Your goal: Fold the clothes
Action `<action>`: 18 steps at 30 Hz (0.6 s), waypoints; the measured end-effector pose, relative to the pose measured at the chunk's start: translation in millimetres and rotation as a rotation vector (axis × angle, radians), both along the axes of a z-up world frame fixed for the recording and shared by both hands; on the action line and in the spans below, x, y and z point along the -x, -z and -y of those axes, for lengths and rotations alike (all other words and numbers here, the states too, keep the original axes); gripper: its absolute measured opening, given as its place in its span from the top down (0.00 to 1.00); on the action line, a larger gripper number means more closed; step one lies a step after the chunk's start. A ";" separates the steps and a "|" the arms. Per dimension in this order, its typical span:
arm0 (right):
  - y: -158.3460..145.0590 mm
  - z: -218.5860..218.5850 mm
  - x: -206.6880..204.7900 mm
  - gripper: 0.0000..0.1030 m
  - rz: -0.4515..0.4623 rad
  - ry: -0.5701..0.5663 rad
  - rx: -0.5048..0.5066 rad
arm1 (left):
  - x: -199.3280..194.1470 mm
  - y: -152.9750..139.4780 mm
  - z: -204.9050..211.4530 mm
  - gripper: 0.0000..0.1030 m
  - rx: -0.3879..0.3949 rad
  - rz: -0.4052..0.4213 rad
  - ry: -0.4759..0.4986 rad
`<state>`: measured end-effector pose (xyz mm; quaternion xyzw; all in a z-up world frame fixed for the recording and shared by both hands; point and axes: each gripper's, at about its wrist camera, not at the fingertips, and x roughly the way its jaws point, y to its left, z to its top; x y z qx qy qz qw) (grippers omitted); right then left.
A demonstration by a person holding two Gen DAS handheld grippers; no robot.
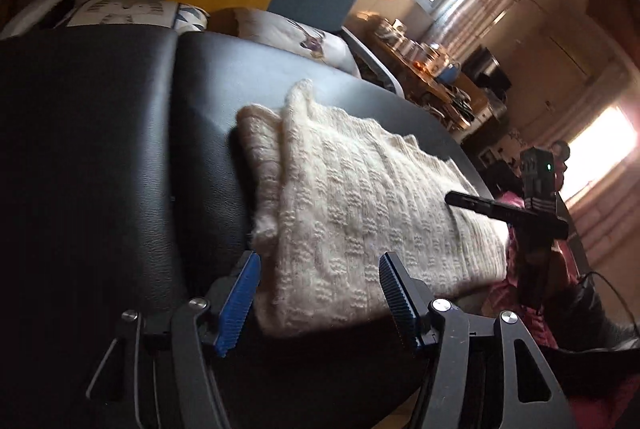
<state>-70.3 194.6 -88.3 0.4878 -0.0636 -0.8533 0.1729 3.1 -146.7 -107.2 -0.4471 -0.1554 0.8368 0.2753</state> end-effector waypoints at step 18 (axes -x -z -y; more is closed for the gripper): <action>21.4 -21.9 4.3 0.69 0.055 0.042 0.108 | -27.7 45.2 28.2 0.91 -0.210 0.189 -0.032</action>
